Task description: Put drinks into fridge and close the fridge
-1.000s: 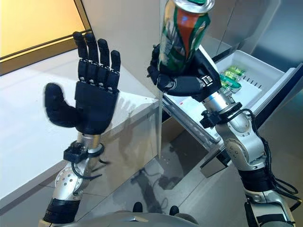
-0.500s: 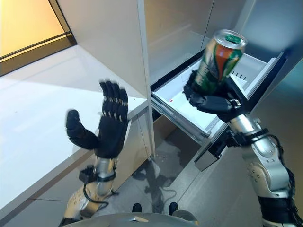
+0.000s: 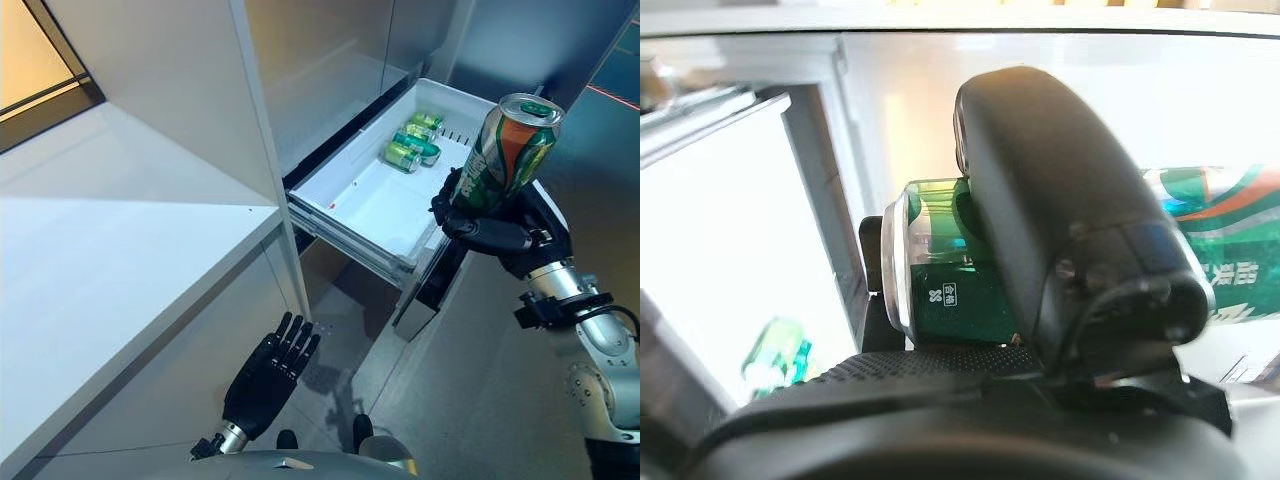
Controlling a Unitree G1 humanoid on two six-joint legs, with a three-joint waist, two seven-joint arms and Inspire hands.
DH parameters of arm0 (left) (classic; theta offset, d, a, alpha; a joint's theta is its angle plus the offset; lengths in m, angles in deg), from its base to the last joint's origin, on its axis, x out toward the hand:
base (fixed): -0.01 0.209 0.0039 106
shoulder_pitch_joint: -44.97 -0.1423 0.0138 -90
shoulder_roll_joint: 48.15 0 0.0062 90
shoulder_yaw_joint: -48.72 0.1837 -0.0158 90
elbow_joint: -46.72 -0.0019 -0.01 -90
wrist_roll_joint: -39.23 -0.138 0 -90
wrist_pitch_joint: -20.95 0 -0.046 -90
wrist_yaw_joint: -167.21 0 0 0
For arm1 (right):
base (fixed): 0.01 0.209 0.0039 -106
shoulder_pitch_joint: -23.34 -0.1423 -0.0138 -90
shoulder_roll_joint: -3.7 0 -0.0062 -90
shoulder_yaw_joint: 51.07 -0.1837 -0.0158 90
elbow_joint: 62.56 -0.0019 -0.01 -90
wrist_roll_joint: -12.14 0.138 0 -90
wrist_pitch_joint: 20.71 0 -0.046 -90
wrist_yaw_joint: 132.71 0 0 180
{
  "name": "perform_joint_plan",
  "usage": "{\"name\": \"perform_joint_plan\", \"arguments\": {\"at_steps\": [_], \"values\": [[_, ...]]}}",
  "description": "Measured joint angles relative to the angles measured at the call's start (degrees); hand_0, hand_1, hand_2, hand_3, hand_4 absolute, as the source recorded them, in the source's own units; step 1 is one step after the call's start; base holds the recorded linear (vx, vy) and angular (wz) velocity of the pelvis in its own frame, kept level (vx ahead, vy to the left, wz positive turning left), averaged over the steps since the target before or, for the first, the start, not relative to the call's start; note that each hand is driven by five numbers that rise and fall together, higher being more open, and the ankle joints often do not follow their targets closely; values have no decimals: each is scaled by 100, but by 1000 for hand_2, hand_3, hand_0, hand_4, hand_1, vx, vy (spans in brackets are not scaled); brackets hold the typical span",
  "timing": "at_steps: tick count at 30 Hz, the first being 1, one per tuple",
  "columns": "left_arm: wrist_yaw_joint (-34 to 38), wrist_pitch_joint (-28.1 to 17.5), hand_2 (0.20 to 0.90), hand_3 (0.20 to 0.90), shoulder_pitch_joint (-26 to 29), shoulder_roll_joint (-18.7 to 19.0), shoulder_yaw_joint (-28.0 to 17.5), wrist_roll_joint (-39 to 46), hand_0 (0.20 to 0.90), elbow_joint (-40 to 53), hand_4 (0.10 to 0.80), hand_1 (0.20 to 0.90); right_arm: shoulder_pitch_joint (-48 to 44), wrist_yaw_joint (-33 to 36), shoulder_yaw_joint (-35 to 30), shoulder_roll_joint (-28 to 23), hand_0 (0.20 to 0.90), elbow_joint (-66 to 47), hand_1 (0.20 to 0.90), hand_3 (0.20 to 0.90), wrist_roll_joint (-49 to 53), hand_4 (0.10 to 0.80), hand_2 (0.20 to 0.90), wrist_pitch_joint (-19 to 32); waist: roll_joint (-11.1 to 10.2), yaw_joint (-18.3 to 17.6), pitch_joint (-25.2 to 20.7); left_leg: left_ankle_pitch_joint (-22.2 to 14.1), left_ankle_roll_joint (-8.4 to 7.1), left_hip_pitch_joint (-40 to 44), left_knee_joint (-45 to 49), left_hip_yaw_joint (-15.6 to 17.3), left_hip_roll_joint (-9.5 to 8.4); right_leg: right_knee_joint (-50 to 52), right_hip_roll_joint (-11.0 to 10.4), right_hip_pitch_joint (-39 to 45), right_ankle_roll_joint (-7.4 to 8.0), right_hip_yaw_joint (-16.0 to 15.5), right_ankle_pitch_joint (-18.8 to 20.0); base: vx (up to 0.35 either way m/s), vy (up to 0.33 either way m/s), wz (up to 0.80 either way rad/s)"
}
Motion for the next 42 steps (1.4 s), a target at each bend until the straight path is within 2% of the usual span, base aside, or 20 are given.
{"name": "perform_joint_plan", "arguments": {"at_steps": [3, 9, 16, 19, 24, 31, 37, 42], "values": [[316, -361, 900, 900, -15, 76, 12, -417, 900, -41, 800, 900, -77, 56, 10, -61, 300, 42, 300, 200, -33, 100, 300, -114, -35, 4, -26, 0, -1, -6, 3, 53, 9, 0, 12, -36, -3, 34, 17, 7, 0, -11], [1551, -1255, 900, 900, 221, 393, 96, -1959, 900, -817, 800, 900, -191, 96, 80, -446, 300, 66, 300, 200, -58, 100, 300, -810, -125, -6, -93, 1, 0, -29, 24, 113, 6, 27, 17, -80, -24, 128, 87, 13, 4, -5], [2470, -1871, 900, 900, 360, 516, 79, -3233, 900, -1497, 800, 900, -192, 120, 80, -450, 300, 184, 300, 200, -426, 100, 300, -877, -222, -48, -171, -1, 2, -40, 4, 120, 2, 26, 13, -88, -20, 129, 85, 31, 7, 0], [2748, -1964, 900, 900, 396, 519, 79, -3481, 900, -1685, 800, 900, -312, 120, 202, -581, 300, 258, 300, 200, -716, 100, 300, -874, -263, -81, -228, -1, 2, -37, 3, 127, 5, 26, 17, -89, -20, 136, 85, 67, -3, -4], [2988, -2149, 900, 900, 437, 533, 75, -3661, 900, -1880, 800, 900, -906, 63, 835, -1266, 300, 949, 300, 200, -975, 100, 300, -872, -387, -31, -322, -2, 3, -27, 4, 166, 15, 25, 22, -88, -16, 137, 86, 76, -31, -3], [3364, -2209, 900, 900, 431, 616, 31, -3943, 900, -1891, 800, 900, -1990, -171, 1673, -1744, 300, 1664, 300, 200, -1270, 100, 300, -872, -439, 245, -336, 2, -2, -51, 8, 68, 25, 26, 30, -75, -18, 37, 88, 102, -40, 6], [3646, -2285, 900, 900, 411, 797, -100, -4364, 900, -2128, 800, 900, -3050, -293, 2474, -1760, 300, 2298, 300, 200, -1767, 100, 300, -873, -581, 589, -280, 17, -23, -92, 27, -51, 42, 26, 43, -62, -19, -95, 88, 81, -43, 11], [3922, -2323, 900, 900, 351, 918, -155, -4395, 900, -2238, 800, 900, -3859, -397, 3200, -1760, 300, 3073, 300, 200, -2222, 100, 300, -866, -762, 948, -192, 58, -40, -175, 29, -259, 49, 26, 44, -66, -19, -289, 88, 76, -42, 19]]}}
